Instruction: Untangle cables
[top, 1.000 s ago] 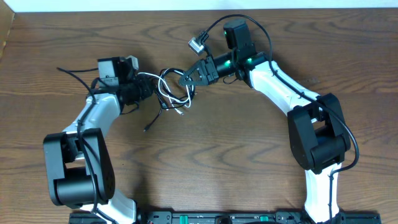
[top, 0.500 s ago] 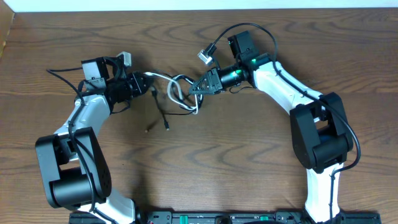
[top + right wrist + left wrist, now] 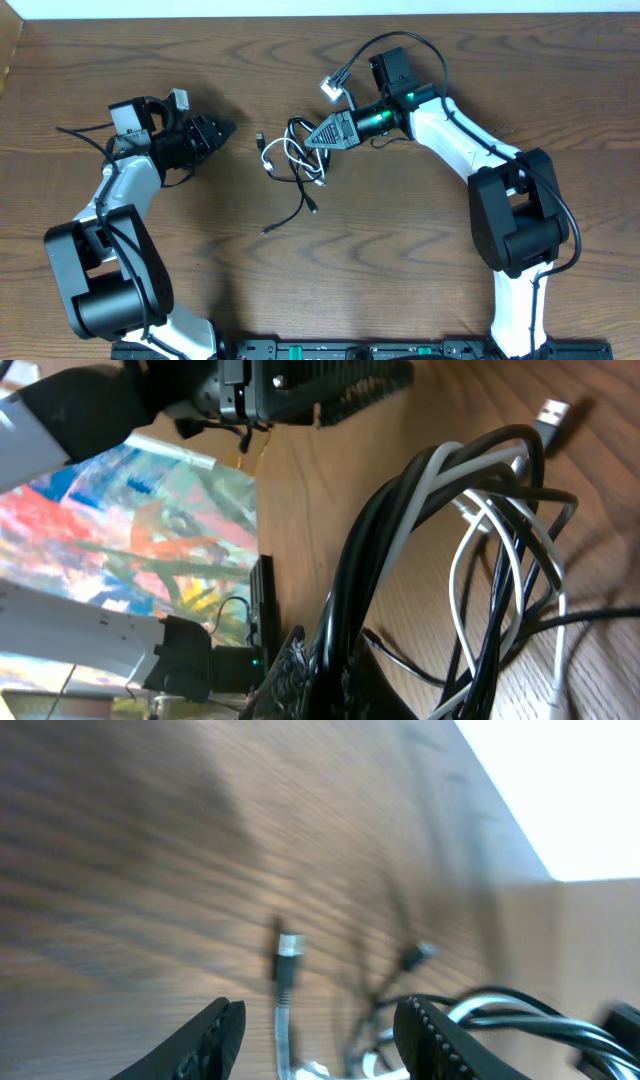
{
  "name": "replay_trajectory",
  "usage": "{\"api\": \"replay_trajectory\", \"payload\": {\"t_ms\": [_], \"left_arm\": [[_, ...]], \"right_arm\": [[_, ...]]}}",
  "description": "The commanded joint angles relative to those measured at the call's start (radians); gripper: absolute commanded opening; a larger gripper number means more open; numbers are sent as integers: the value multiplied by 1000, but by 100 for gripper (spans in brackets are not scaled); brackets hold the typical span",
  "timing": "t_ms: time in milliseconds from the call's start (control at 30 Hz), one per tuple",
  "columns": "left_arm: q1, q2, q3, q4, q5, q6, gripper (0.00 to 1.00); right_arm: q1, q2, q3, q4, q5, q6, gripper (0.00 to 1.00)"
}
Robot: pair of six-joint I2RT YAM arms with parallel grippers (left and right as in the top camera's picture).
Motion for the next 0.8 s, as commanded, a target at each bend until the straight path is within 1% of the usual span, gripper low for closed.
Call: {"api": "replay_trajectory", "payload": {"t_ms": [0,67,133,167,200,233,300,333,467,500,567,700,767], "left_arm": [[-34,-27,3,-3,149,-9,52],[-64,-25,3,-3,138,-9,52],[-95,-25,3,-2,131,-9,52],[-109,-25,3,-2,127,-9,51],[-120,-25,3,-1,126,-9,40],[-130,-25,3,2,126,-9,26],[-141,-25,3,2,127,-9,13],[-141,-25,3,2,127,-9,8],[-132,-25,3,4,177,-9,8],[-126,-25,3,14,225,-8,8],[-120,-25,3,30,274,-8,8],[-106,-25,3,31,280,-8,8],[-91,-25,3,30,280,-8,14]], "right_arm": [[-1,-25,27,38,-122,-63,1],[0,-25,27,93,-197,-62,1],[1,-25,27,156,-241,-22,1],[1,-25,27,188,-241,13,1],[0,-25,27,224,-241,51,1],[-1,-25,27,253,-240,81,1],[-3,-25,27,303,-240,132,1],[-4,-25,27,323,-238,149,1],[-4,-25,27,336,-206,155,1],[-4,-25,27,335,-191,155,1],[-4,-25,27,337,-188,155,1],[-4,-25,27,339,-188,155,1],[-4,-25,27,339,-188,155,1]]}}
